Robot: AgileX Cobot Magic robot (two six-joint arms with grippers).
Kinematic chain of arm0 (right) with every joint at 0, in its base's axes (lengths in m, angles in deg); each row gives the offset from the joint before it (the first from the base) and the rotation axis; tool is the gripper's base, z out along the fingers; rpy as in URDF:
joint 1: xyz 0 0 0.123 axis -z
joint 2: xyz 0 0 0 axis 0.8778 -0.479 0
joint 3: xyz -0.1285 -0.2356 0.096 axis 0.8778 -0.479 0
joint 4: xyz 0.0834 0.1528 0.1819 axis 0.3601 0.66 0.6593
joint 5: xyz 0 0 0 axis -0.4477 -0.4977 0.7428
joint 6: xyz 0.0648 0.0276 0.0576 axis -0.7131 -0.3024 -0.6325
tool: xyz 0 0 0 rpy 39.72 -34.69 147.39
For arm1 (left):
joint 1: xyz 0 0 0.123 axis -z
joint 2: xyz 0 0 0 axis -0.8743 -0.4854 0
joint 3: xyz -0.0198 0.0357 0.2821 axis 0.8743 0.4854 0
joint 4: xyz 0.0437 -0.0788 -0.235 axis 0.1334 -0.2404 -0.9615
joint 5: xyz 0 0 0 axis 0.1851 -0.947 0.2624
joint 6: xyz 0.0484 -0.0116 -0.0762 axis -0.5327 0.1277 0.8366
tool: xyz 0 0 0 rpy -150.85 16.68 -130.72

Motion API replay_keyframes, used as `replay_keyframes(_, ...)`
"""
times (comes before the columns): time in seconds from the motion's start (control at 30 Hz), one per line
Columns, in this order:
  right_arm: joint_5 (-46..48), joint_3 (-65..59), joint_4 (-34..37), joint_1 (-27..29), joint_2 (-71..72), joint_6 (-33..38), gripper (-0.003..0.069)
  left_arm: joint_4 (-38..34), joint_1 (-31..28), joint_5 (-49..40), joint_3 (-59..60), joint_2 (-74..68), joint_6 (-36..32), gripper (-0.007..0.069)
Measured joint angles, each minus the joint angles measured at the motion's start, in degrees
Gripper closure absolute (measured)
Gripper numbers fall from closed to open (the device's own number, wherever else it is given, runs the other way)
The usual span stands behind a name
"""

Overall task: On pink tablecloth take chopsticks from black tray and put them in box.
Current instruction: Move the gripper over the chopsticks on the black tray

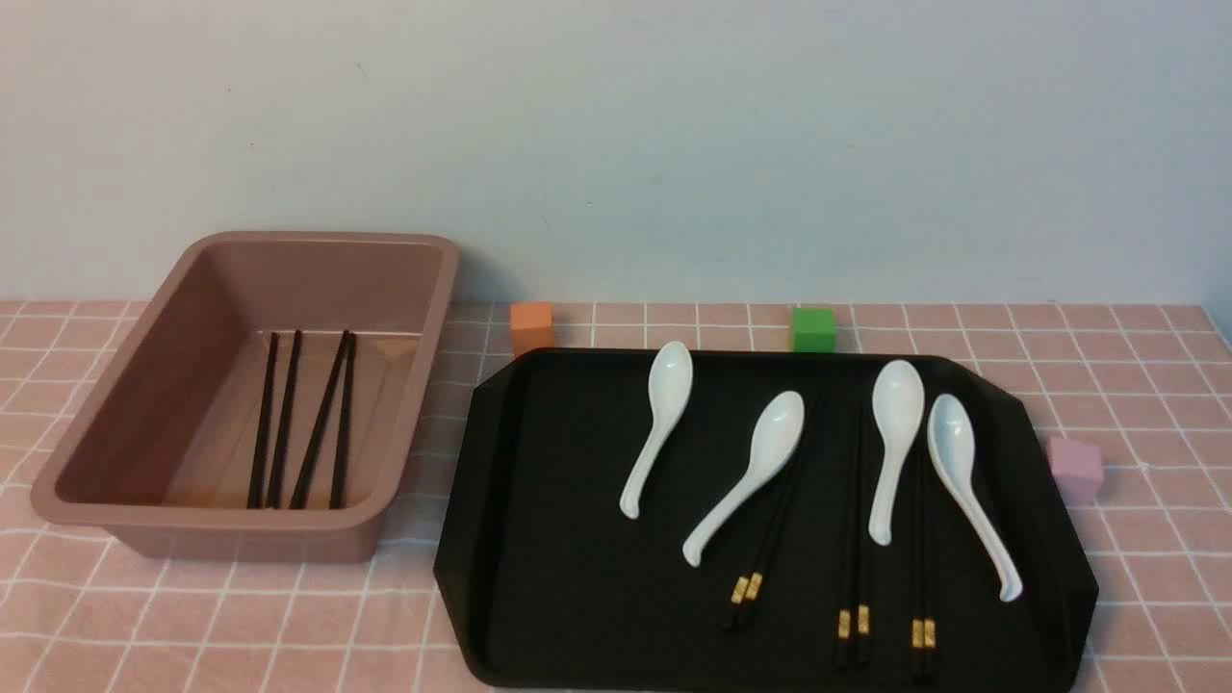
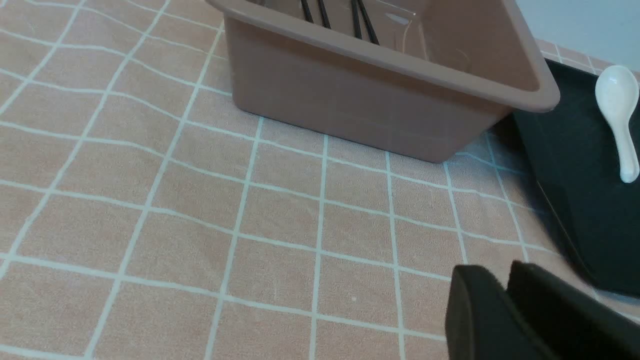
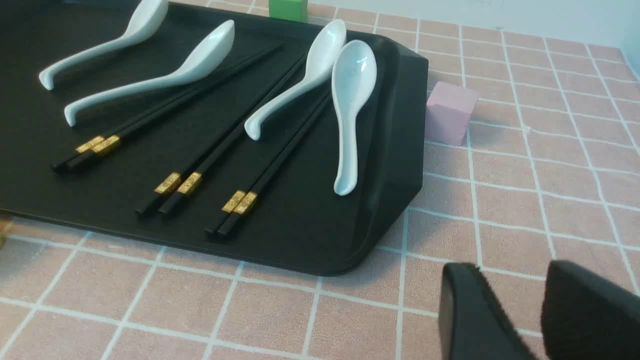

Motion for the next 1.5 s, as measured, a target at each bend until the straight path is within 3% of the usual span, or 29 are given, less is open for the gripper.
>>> replay_keyframes(1.5, -1.34, -0.06, 0.32, 0.00, 0.00, 0.00, 0.0419, 0.00, 0.00, 0.00, 0.00, 0.00, 0.00, 0.0492)
